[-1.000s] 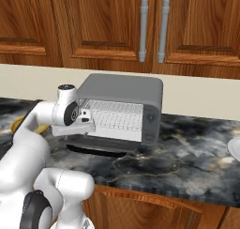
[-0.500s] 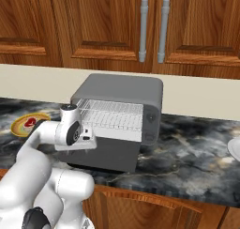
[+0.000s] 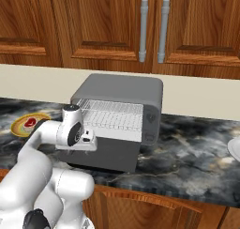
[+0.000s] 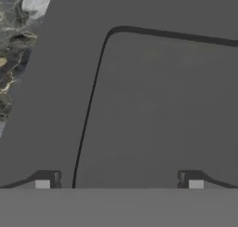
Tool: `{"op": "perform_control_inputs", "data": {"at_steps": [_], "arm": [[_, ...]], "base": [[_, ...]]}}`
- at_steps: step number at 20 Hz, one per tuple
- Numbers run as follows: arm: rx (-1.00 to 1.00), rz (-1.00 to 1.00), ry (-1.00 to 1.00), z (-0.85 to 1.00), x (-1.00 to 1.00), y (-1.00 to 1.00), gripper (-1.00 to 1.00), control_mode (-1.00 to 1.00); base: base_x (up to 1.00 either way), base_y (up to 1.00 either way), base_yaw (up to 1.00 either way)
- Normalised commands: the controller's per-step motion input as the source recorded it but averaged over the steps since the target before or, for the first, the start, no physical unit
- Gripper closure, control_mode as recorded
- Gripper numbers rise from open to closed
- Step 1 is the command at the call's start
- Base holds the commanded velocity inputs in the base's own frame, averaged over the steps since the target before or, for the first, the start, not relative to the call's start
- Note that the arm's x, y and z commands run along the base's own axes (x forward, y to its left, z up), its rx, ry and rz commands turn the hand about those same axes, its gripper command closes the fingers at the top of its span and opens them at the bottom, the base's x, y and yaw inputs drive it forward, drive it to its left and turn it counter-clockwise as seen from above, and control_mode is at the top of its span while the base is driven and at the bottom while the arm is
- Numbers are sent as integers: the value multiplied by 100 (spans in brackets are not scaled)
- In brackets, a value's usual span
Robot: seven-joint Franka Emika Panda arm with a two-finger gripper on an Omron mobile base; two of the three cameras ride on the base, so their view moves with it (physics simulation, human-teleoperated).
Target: Open the toaster oven door. Place the bread on the top rack in the toaster oven and place the steak on the bottom rack.
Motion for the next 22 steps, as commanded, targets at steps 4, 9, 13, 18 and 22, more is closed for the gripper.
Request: {"op": "perform_control_inputs", "data": {"at_steps": [4, 9, 13, 18, 22], "arm": [[26, -4, -7, 51, -13, -32, -100, -100], [27, 9, -28, 50, -18, -44, -100, -100], [19, 14, -33, 32, -14, -41, -100, -100], [19, 16, -25, 24, -8, -38, -100, -100], [22, 24, -26, 18, -11, -46, -100, -100]], "base": [[0, 0, 0], [0, 0, 0], [0, 0, 0], [0, 0, 0], [0, 0, 0]]}}
